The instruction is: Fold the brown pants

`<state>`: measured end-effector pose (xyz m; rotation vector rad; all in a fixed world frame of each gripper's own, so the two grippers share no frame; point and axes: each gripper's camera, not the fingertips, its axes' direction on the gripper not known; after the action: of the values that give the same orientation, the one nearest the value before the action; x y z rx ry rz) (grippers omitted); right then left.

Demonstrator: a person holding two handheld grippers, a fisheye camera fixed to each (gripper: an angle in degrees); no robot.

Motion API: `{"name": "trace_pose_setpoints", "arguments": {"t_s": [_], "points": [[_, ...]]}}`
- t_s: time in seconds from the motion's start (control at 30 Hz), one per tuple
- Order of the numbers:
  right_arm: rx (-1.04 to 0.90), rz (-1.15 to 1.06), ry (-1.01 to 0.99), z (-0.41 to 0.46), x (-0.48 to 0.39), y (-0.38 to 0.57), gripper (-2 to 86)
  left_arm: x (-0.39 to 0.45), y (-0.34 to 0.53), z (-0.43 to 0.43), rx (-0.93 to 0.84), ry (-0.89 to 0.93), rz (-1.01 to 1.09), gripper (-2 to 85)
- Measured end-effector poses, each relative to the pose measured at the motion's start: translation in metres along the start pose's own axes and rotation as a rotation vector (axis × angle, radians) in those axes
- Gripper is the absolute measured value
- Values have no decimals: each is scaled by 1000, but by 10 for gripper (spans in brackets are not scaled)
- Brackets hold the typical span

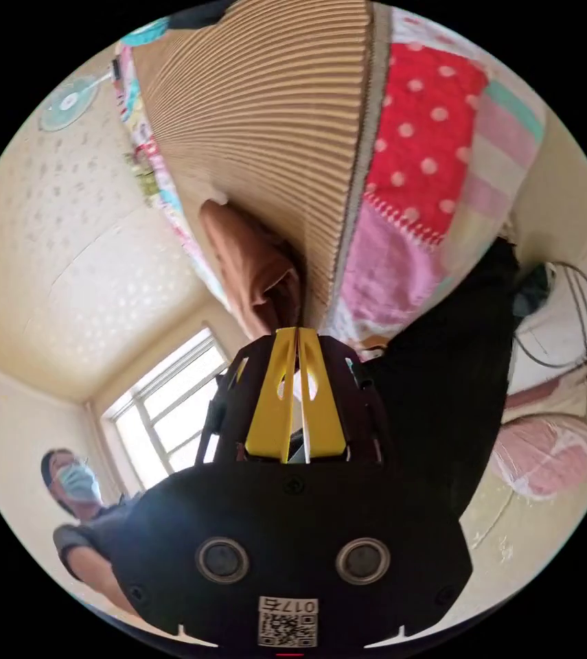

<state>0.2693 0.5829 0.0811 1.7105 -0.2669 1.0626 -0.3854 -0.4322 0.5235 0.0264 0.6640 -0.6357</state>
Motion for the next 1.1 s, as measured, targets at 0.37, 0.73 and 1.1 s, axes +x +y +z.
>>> {"name": "trace_pose_setpoints", "arguments": {"t_s": [0.37,0.73,1.1], "points": [[-239,-15,-296,84,-1,-30,315,17,3,108,-374,608,-299,78],[-378,-339,-168,105,-98,-59,280,121,43,43,-261,605,-161,66],[-963,-815,-224,409,-259,86,201,17,156,-219,417,586,-95,71]]}}
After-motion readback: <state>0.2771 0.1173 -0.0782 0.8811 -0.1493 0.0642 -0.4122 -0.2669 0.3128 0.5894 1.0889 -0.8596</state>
